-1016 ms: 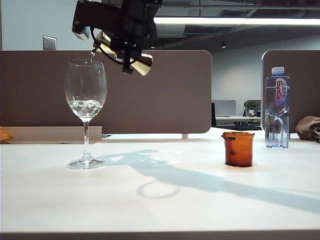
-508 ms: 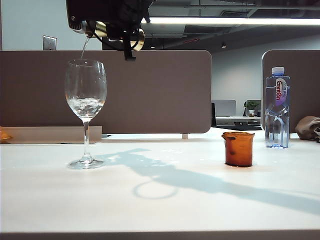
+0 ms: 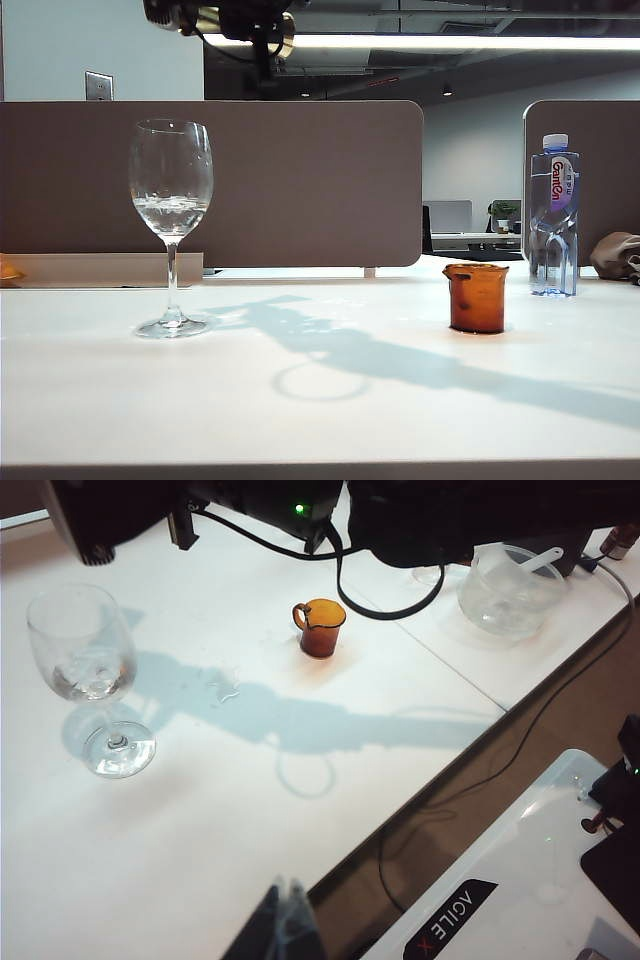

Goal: Pick up the small amber measuring cup and pour the water in it into the jigger, then pick up the jigger and pour the water in it into the wine glass.

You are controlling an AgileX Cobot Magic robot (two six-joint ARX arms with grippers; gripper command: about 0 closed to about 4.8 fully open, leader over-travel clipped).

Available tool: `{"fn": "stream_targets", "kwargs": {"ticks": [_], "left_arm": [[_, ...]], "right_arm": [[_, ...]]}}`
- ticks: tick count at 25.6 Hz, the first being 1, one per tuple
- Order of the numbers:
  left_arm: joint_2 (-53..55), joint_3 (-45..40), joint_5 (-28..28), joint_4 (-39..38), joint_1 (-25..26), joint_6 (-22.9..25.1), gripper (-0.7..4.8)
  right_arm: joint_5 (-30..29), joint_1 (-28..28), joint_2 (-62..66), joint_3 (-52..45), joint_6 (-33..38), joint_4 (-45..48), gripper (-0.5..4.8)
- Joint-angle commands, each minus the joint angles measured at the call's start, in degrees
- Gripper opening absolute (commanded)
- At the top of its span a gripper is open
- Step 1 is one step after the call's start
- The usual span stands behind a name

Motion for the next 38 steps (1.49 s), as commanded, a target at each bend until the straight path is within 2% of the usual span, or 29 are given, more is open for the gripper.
{"fn": "stream_targets", "kwargs": {"ticks": [1,7,8,12,13,15,18,20,24,34,38], "left_arm": [[-0.02,0.15,0.22,0.35,0.00,0.04,-0.02],[-0.02,0.15,0.22,0.35,0.00,0.02,-0.02],[-0.02,0.15,0.22,0.37,0.00,0.02,-0.02],[-0.02,0.15,0.20,0.35,0.00,0.04,-0.02],[-0.02,0.15,0.22,0.35,0.00,0.04,-0.02],[-0.02,0.15,0.22,0.35,0.00,0.04,-0.02],[-0.02,0.15,0.22,0.37,0.00,0.04,-0.02],[-0.02,0.15,0.22,0.37,0.00,0.02,-0.02],[-0.02,0.15,0.22,0.35,0.00,0.04,-0.02],[-0.02,0.15,0.22,0.37,0.00,0.02,-0.02],[-0.02,0.15,0.22,0.35,0.00,0.04,-0.02]], "right_arm": [[7.04,-0.68,-0.28,0.13,13.59,0.94,-0.01],[14.43,-2.64,-0.46,-0.79,37.77,0.66,-0.01],[14.36,-3.39,-1.40,-3.17,44.04,1.09,-0.01],[8.72,-5.11,-4.72,-12.13,58.75,3.93,-0.01],[4.68,-6.21,-5.81,-16.57,65.85,6.60,-0.01],[1.29,-7.28,-6.47,-20.48,72.17,9.64,-0.01],[-3.41,-8.94,-6.49,-27.87,85.53,15.26,-0.01],[-6.60,-9.53,-6.36,-30.99,89.79,17.25,-0.01],[-12.70,-10.08,-4.83,-35.26,93.44,21.84,-0.01],[-15.47,-10.56,0.26,-36.57,100.30,23.28,-0.01],[-15.69,-10.56,1.09,-36.57,100.80,22.80,-0.01]]}}
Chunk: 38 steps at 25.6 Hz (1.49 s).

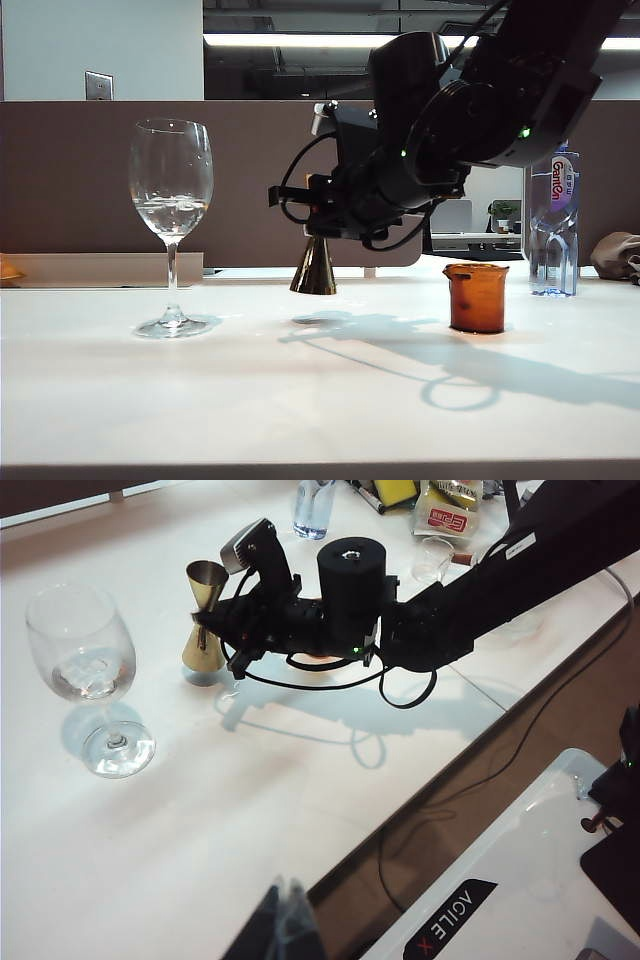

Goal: Pick up the small amber measuring cup and pour the water in it into the jigger, then pick up the jigger and pour the water in it into the wine glass.

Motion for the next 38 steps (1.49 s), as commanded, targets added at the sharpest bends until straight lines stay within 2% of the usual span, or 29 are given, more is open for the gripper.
{"fn": "stream_targets", "kwargs": {"ticks": [1,18,22,27,32,35,38], "left_arm": [[-0.02,0.15,0.22,0.35,0.00,0.02,-0.02],[-0.02,0.15,0.22,0.37,0.00,0.04,-0.02],[-0.02,0.15,0.22,0.35,0.00,0.02,-0.02],[-0.02,0.15,0.22,0.35,0.00,0.02,-0.02],[-0.02,0.15,0.22,0.35,0.00,0.02,-0.02],[-0.02,0.15,0.22,0.35,0.00,0.04,-0.02],[-0.02,0.15,0.22,0.35,0.00,0.02,-0.02]], "right_arm": [[-0.22,0.13,0.17,0.24,0.48,1.11,-0.01],[-0.22,0.20,0.17,-5.18,0.44,-0.85,0.01],[-0.20,0.22,0.15,-5.11,0.42,-0.87,0.48],[-0.20,0.26,-0.15,-5.07,0.42,-0.96,0.62],[-0.20,0.33,-0.28,-5.05,0.42,-1.07,1.17],[-0.20,0.70,-0.28,-5.05,0.42,-1.33,1.26],[-0.17,0.85,-0.28,-5.01,0.44,-1.33,1.74]]}}
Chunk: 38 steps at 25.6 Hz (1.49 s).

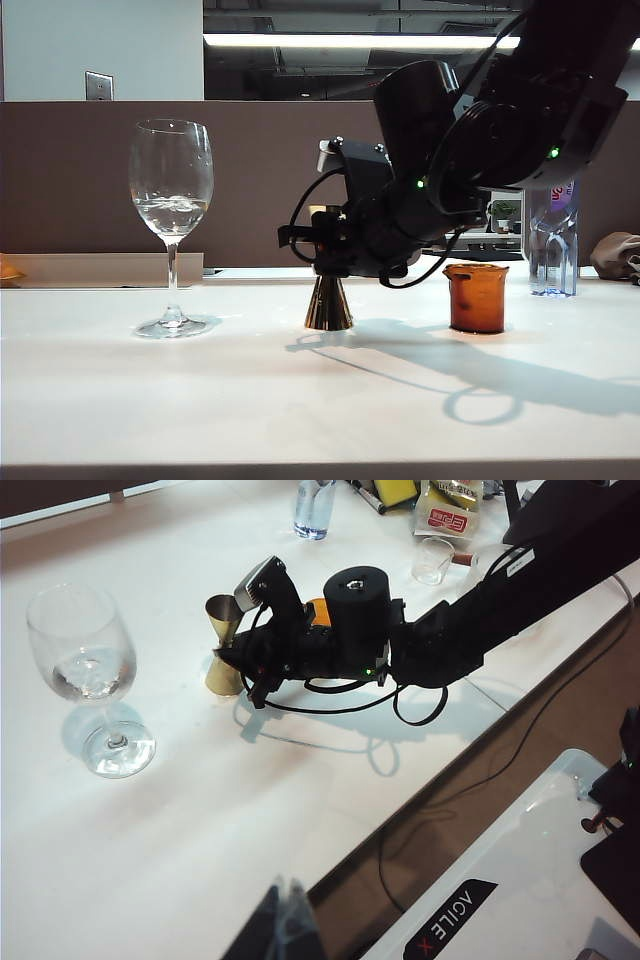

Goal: Pick up the small amber measuring cup and pour the water in it into the jigger, then pick up the jigger and pour the water in it into the wine glass.

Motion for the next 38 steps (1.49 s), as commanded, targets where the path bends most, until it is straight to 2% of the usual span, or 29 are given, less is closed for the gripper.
{"fn": "stream_targets", "kwargs": {"ticks": [1,5,8,12,16,24,31,34,36,37,38], "left_arm": [[0.00,0.15,0.22,0.35,0.00,0.02,-0.02],[0.00,0.15,0.22,0.35,0.00,0.04,-0.02],[0.00,0.15,0.22,0.35,0.00,0.04,-0.02],[0.00,0.15,0.22,0.35,0.00,0.04,-0.02],[0.00,0.15,0.22,0.37,0.00,0.04,-0.02],[0.00,0.15,0.22,0.35,0.00,0.04,-0.02],[0.00,0.15,0.22,0.35,0.00,0.04,-0.02],[0.00,0.15,0.22,0.35,0.00,0.04,-0.02],[0.00,0.15,0.22,0.35,0.00,0.04,-0.02],[0.00,0.15,0.22,0.35,0.00,0.04,-0.02],[0.00,0.15,0.22,0.37,0.00,0.04,-0.02]], "right_arm": [[-0.13,0.39,-0.24,0.15,0.17,0.09,1.78],[0.13,0.42,-1.18,0.15,0.17,-1.01,1.92],[1.33,0.42,-2.21,0.11,0.17,-1.66,2.96],[2.03,0.44,-3.58,0.09,0.15,-3.63,3.20],[3.08,1.18,-4.52,0.07,0.20,-6.40,3.72],[8.13,4.42,-9.46,-4.04,0.17,-7.69,3.78],[11.10,4.57,-18.62,-13.97,0.15,-7.80,3.77],[13.64,4.52,-24.61,-19.12,0.17,-7.85,3.39],[13.53,4.52,-29.11,-22.43,0.17,-7.85,2.37],[13.55,4.52,-34.01,-25.27,0.17,-8.76,1.16],[13.38,4.52,-38.75,-27.54,0.17,-10.40,0.69]]}}
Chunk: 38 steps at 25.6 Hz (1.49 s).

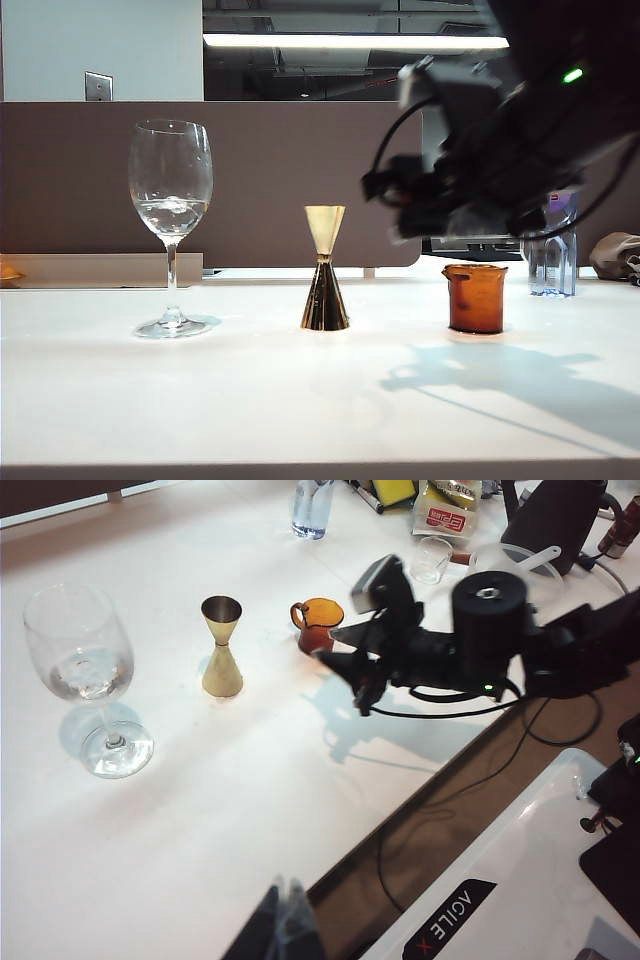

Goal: Pick up the small amber measuring cup and pour the water in it into the jigger, then pick up the jigger and pour the water in it into the wine glass.

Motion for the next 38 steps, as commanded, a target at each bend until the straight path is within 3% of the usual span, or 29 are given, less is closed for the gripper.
{"fn": "stream_targets", "kwargs": {"ticks": [1,3,5,9,20,32,38], "left_arm": [[-0.02,0.15,0.20,0.35,0.00,0.04,-0.02],[-0.02,0.15,0.20,0.33,0.00,0.02,-0.02],[-0.02,0.15,0.20,0.35,0.00,0.02,-0.02],[-0.02,0.15,0.20,0.33,0.00,0.04,-0.02],[-0.02,0.15,0.20,0.33,0.00,0.04,-0.02],[-0.02,0.15,0.20,0.35,0.00,0.02,-0.02],[-0.02,0.15,0.20,0.35,0.00,0.02,-0.02]], "right_arm": [[-0.04,0.07,-9.38,-4.07,0.00,-2.99,0.69],[-0.07,-0.61,-13.27,-4.66,0.00,-7.37,0.59],[-0.37,-2.45,-17.79,-4.96,-0.04,-12.92,-0.07],[-6.86,-8.72,-24.85,-5.09,-0.42,-19.71,-0.05],[-7.61,-17.99,-34.95,-9.64,-0.39,-18.29,0.00],[-7.61,-23.82,-43.25,-16.22,-0.39,-18.27,0.00],[-7.65,-23.67,-51.10,-22.25,-0.39,-21.66,0.00]]}}
